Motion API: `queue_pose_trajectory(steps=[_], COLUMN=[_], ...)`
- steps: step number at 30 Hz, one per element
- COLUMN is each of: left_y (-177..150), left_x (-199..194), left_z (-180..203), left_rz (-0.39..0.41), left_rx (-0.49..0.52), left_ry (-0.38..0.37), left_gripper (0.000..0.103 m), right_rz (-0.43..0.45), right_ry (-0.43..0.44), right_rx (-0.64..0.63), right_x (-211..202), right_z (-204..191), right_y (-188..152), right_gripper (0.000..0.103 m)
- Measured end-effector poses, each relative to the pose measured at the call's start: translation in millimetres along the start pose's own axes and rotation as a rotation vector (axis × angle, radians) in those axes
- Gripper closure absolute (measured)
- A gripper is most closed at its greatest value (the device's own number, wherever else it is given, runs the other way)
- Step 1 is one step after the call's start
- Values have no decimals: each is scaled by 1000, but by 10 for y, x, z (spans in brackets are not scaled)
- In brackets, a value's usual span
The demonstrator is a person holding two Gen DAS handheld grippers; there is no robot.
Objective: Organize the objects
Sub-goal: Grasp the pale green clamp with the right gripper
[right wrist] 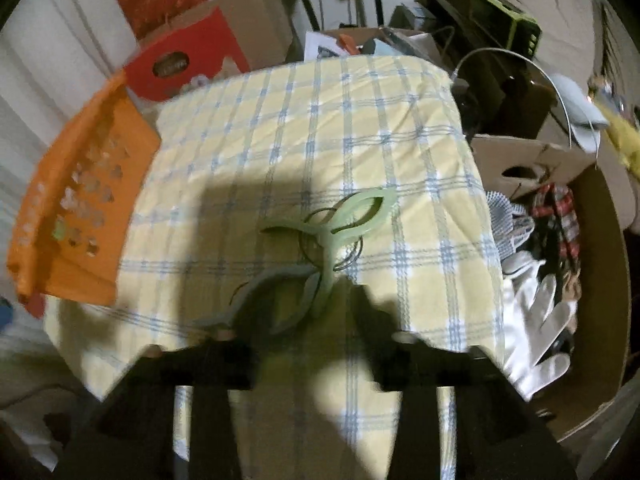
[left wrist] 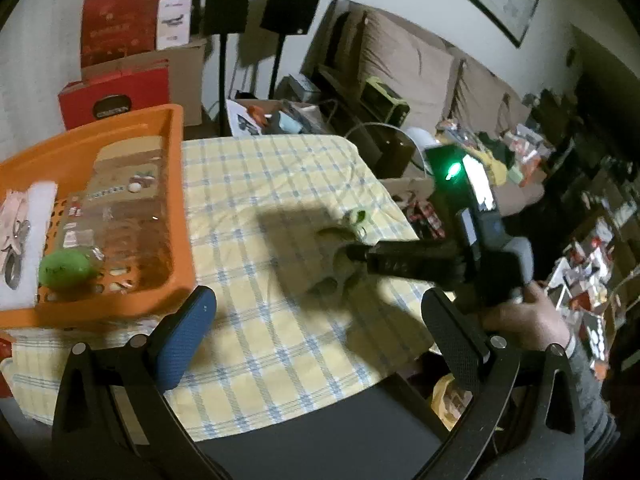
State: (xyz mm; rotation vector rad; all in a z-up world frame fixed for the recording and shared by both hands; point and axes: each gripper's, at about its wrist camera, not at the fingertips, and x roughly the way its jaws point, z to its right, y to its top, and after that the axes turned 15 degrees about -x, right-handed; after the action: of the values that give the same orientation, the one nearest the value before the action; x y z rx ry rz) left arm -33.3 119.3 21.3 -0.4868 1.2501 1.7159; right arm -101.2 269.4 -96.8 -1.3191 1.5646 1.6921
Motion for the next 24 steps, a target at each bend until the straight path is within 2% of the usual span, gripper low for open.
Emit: queue_pose_trajectory(steps=[5,12,20,24], left_y=[-128,-189,-190,-202], left_x=[144,497,1031,1210], left_z=[153,267,259,239], left_rz=[-22,-51,-66,-70], left_rx=[57,103,156,171], left_ry=[12,-3,88,108], left_gripper=[0,0,1,3], right_rz=[59,76,82,85], right_ry=[0,-16,-29,-32], right_rx=[63,97,100,103], right_x=[-235,-318,-279,-270], right_z=[204,394,446,484], right_y=[7,-7,-57,-54], right_gripper=[53,53,53,53])
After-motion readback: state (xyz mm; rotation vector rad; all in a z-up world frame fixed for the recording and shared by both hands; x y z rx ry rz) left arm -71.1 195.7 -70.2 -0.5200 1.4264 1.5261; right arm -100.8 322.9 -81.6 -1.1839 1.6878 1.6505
